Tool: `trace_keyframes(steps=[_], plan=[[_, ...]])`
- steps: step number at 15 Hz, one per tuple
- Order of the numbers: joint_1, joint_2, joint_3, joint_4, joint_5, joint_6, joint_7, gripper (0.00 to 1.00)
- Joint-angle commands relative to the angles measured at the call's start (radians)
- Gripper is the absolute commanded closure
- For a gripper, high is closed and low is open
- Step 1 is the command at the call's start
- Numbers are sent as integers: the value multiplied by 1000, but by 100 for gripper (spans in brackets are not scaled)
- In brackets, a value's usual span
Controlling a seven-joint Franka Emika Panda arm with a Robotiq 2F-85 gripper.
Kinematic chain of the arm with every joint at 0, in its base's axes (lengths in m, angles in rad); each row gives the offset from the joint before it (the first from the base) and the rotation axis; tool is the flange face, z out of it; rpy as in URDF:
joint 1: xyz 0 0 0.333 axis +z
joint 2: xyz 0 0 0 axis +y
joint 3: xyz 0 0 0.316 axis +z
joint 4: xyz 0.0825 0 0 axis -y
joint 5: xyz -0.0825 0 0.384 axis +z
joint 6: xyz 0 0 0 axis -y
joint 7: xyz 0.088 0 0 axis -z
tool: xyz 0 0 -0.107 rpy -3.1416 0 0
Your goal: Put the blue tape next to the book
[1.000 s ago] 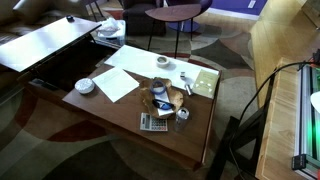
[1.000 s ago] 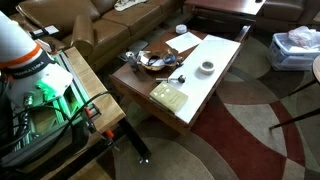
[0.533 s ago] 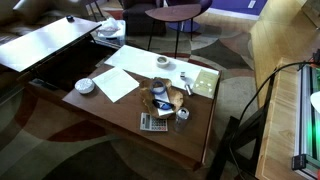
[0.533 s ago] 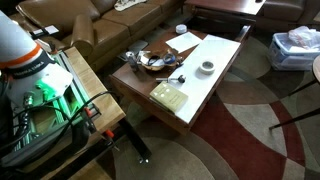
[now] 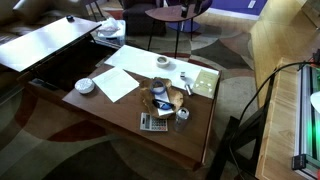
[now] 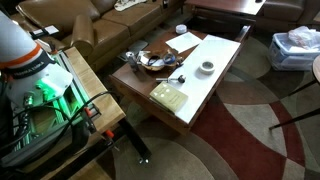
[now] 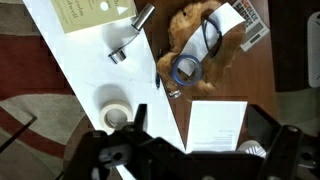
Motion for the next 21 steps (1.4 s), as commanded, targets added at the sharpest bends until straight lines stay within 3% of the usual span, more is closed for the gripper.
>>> trace_keyframes(steps=[1, 5, 8, 13, 16, 17, 18, 21], plan=[[-26, 23, 26, 12, -18, -1, 14, 0], [-27, 40, 27, 35, -21, -8, 16, 0], [-21, 193, 26, 86, -9, 94, 104, 0], [-67, 468, 97, 180, 85, 243, 98, 0], [-77, 634, 122, 287, 71, 254, 103, 0], [-77, 682, 120, 331, 61, 206, 111, 0], [-71, 575, 116, 225, 55, 244, 106, 0], [-71, 618, 117, 254, 51, 250, 106, 0]])
